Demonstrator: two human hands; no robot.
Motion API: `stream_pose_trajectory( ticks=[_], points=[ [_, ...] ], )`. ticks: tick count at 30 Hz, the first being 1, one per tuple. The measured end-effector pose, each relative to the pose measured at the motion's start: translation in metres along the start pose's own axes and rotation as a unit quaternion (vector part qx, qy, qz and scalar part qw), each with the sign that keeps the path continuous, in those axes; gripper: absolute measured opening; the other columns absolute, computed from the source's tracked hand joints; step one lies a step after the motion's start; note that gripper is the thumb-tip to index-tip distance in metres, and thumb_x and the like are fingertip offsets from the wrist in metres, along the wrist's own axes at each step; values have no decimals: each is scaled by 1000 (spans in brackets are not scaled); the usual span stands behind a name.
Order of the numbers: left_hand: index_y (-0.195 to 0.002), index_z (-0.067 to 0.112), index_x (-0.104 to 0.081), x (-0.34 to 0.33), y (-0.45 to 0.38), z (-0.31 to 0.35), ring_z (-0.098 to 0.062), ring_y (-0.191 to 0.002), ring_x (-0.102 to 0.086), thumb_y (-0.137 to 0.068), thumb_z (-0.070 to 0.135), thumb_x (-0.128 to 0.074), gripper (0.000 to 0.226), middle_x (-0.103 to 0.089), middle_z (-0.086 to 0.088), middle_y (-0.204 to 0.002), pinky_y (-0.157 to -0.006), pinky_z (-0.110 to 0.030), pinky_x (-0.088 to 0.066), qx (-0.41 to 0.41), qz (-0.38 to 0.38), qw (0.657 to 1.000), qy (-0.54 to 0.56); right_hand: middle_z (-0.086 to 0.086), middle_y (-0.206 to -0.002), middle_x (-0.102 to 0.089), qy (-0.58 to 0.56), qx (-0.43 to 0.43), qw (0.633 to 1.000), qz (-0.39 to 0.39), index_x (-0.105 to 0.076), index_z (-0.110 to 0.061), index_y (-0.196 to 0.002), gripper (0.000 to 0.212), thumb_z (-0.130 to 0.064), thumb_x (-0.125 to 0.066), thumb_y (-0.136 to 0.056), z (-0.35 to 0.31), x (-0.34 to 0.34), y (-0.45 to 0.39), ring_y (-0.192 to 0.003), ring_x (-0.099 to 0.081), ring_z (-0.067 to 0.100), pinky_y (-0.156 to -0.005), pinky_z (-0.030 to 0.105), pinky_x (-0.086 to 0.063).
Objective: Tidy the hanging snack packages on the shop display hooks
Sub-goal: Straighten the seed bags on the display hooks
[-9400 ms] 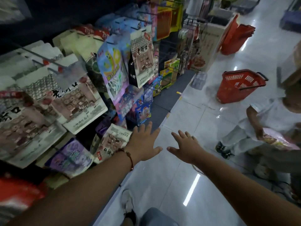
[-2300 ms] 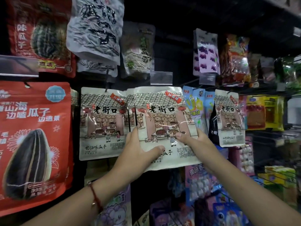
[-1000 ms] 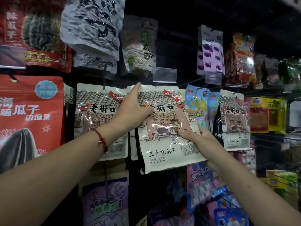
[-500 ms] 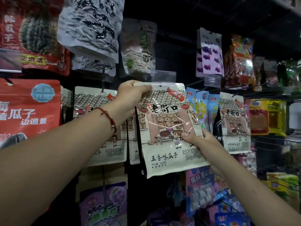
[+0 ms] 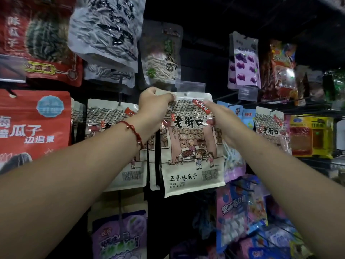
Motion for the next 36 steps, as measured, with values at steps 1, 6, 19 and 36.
stream_pose_trajectory(
  ticks=[1,6,19,36],
  points=[
    [-83,16,-61,0,1,0,-18,-75,-62,-82,10,-75,16,-65,-1,-80,-70,-35,-56,-8,-1,1000,-5,-5,-134,-52,1,0,1000,12,-52,-20,-139,64,-61,-56,-91,-5,-2,-10,-107,-51,13,-98,40,-36],
    [-89,13,-61,2,2,2,-10,-67,-55,-83,9,-74,16,-61,2,-77,-54,-18,-47,-29,-7,999,-17,1,-112,-61,-62,-29,998,-10,-61,-16,-116,31,-37,-66,-94,-15,-5,-31,-92,-60,16,-65,30,-50],
    [-87,17,-60,8,-1,-15,-33,-86,-71,-82,13,-76,17,-69,-10,-89,-73,-54,-60,8,-3,999,-34,7,-78,-67,-80,-56,994,41,-63,-8,-109,19,-15,-69,-92,8,-7,-53,-49,-63,16,-42,25,-49],
    [-159,23,-16,33,44,-27,-16,-131,-47,-93,40,-67,85,-38,1,-155,-103,-21,-37,-111,-85,939,-313,-3,-119,-60,352,119,927,57,-32,-17,-151,65,-36,-60,-95,20,-18,15,-106,-59,18,-90,35,-48]
  ],
)
Point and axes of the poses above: each hand's wrist, its own y-axis away from the middle knuckle, its own x-axis out of the back of the hand, z = x × y, the point moved 7 cm from there along -y, towards the middle knuckle
